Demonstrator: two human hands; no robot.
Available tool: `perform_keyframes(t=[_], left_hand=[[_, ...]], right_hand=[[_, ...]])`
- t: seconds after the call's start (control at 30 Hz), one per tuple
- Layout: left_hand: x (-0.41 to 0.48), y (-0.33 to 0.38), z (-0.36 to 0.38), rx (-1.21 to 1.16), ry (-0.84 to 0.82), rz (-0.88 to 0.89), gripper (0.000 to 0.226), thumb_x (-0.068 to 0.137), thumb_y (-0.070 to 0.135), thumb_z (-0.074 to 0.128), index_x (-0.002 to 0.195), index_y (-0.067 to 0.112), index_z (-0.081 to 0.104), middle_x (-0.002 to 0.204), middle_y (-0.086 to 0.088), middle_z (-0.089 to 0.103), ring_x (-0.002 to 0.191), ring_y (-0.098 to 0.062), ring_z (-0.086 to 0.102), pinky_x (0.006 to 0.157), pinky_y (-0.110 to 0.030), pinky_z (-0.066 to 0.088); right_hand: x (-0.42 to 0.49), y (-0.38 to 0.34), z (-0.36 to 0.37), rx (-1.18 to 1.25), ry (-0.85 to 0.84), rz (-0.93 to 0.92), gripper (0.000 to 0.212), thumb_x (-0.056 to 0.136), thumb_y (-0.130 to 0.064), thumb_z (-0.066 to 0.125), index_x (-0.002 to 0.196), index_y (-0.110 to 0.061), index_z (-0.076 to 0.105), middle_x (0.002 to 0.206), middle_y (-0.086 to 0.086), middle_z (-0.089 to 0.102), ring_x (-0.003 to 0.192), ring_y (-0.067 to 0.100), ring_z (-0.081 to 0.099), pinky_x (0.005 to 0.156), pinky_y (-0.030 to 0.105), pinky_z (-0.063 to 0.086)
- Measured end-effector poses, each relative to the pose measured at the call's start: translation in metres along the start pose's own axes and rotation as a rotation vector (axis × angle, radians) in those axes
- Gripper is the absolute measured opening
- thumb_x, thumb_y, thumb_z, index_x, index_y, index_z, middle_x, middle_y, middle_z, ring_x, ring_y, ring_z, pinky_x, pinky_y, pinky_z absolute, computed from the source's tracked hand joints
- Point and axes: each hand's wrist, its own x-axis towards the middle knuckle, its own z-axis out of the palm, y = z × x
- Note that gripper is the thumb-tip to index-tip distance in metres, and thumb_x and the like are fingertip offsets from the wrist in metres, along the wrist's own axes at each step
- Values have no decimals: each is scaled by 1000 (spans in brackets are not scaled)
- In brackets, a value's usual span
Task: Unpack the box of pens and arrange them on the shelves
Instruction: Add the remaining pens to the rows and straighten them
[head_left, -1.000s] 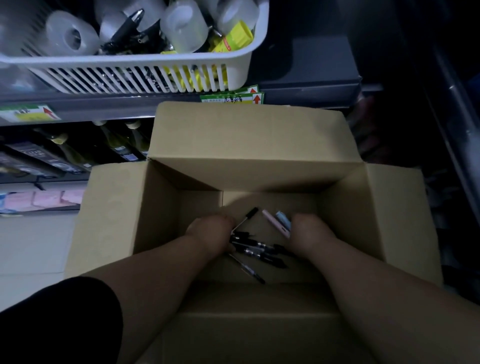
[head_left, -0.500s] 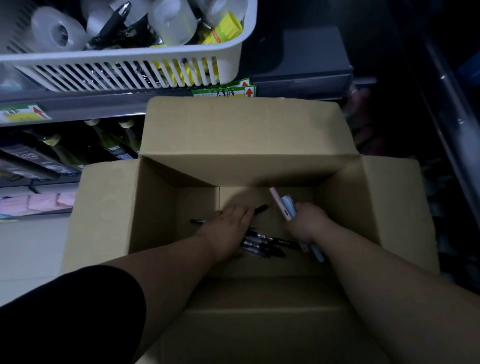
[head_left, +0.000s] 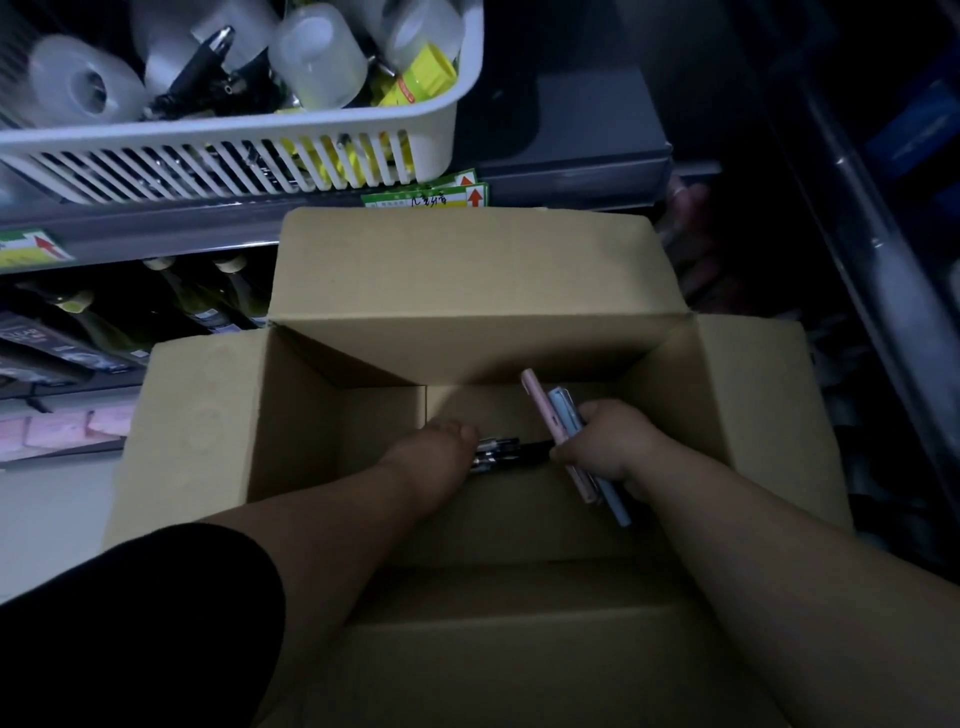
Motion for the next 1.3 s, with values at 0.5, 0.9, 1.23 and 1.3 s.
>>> perform_keyframes(t=[0.5, 0.9, 1.23, 1.3], left_hand=[[-47, 24, -62, -472, 67, -30, 44, 84, 27, 61, 124, 16, 48, 121, -7, 61, 107, -24, 59, 86, -28, 48], [-134, 119, -136, -812, 319, 55, 12, 88, 23, 55, 81, 14, 51, 68, -2, 55, 63, -18, 52, 58, -28, 39], [-285, 346, -72, -797, 145, 414, 12, 89, 17, 54, 78, 17, 50, 63, 0, 52, 52, -11, 45, 46, -18, 37], [-318, 391, -52, -800, 32, 496, 12, 90, 15, 52, 79, 17, 48, 65, -5, 46, 53, -14, 41, 50, -23, 34]], right_hand=[[-95, 2, -18, 621, 120, -83, 11, 86, -15, 69, 95, -17, 64, 88, 1, 67, 82, 15, 64, 65, 27, 48], [-230, 76, -29, 1073, 331, -215, 10, 94, -19, 61, 94, -10, 65, 84, 6, 71, 73, 17, 66, 72, 34, 54], [-438, 278, 59, 1258, 636, -60, 14, 91, -25, 65, 93, -12, 69, 83, 11, 71, 71, 22, 62, 64, 34, 54], [-487, 319, 85, 1330, 672, -20, 15, 93, -24, 63, 90, -9, 66, 75, 10, 64, 63, 22, 57, 53, 30, 50]])
